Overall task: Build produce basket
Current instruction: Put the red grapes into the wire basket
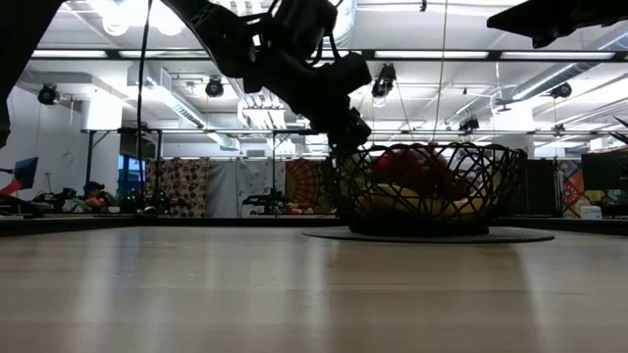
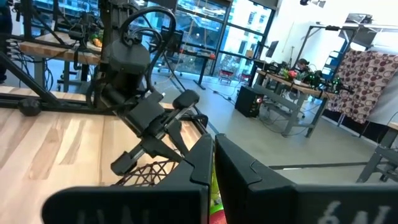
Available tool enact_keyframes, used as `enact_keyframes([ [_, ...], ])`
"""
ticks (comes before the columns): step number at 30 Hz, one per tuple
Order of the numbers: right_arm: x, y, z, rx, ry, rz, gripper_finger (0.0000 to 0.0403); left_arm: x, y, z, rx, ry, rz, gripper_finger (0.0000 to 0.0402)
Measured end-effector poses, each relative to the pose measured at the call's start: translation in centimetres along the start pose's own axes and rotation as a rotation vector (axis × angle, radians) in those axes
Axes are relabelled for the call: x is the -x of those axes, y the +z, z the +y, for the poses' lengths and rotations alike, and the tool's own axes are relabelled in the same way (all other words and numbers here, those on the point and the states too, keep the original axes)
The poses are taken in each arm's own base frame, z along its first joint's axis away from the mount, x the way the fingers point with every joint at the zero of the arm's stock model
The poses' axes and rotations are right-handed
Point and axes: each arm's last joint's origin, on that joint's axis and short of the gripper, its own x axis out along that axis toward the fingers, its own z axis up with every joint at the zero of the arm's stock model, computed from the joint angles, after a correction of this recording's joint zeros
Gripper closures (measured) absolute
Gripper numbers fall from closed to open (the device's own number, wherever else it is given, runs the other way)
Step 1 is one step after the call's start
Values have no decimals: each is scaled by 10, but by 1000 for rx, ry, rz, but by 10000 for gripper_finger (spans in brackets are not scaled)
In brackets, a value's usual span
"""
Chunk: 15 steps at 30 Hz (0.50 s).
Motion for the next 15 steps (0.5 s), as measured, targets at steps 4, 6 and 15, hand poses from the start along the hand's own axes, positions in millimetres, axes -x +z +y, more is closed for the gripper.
enact_keyframes([
  [4, 0, 0, 0, 0, 0, 0, 394, 0, 0, 1, 8, 2, 1, 401],
  [6, 0, 0, 0, -1, 0, 1, 394, -1, 0, 1, 10, 2, 1, 401],
  [15, 0, -1, 0, -7, 2, 9, 394, -1, -1, 2, 14, 11, 6, 400],
])
